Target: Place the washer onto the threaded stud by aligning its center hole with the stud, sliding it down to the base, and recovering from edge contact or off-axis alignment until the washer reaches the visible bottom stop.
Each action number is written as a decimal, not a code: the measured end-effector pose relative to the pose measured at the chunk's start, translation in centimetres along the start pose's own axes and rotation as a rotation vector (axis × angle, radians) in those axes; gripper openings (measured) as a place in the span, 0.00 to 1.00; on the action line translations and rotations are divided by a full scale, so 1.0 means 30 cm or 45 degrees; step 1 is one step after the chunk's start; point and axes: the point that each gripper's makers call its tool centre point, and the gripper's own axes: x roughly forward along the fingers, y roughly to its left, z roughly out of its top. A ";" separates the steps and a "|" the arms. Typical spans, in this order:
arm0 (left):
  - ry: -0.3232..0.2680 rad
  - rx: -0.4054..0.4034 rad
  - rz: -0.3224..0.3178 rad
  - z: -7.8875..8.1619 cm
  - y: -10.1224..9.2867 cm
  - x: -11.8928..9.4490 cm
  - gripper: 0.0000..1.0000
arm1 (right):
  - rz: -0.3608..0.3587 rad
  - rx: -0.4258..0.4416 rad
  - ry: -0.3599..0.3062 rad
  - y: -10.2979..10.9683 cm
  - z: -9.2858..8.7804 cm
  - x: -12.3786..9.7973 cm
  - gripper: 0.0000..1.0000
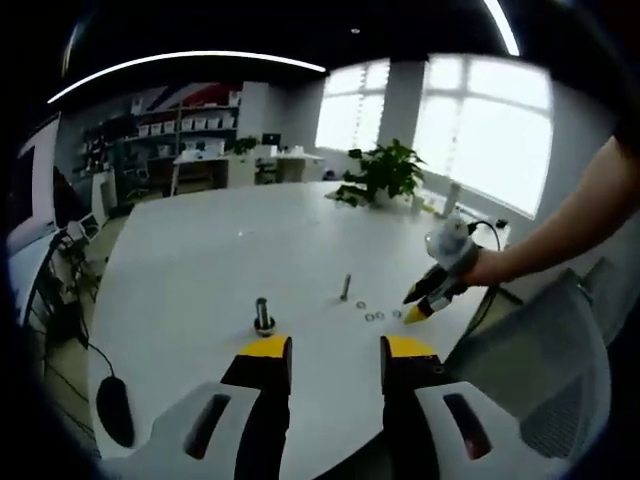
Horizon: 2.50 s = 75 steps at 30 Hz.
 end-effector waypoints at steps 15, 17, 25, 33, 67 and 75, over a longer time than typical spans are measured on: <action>0.040 0.004 0.020 -0.019 0.011 0.007 0.33 | 0.027 -0.140 0.110 -0.037 0.000 0.045 0.23; 0.040 0.004 0.021 -0.019 0.011 0.007 0.32 | 0.042 -0.171 0.124 -0.035 0.003 0.046 0.23; 0.068 0.016 0.024 -0.033 0.011 0.012 0.32 | 0.068 -0.282 0.202 -0.018 0.005 0.049 0.21; 0.080 0.036 0.027 -0.038 0.008 0.012 0.31 | 0.110 -0.298 0.266 -0.019 0.012 0.056 0.15; 0.073 0.077 -0.030 -0.031 -0.026 0.016 0.31 | 0.073 -0.265 0.259 0.007 0.024 0.041 0.13; 0.073 0.072 -0.024 -0.033 -0.021 0.015 0.31 | 0.054 -0.304 0.188 0.003 0.103 0.024 0.13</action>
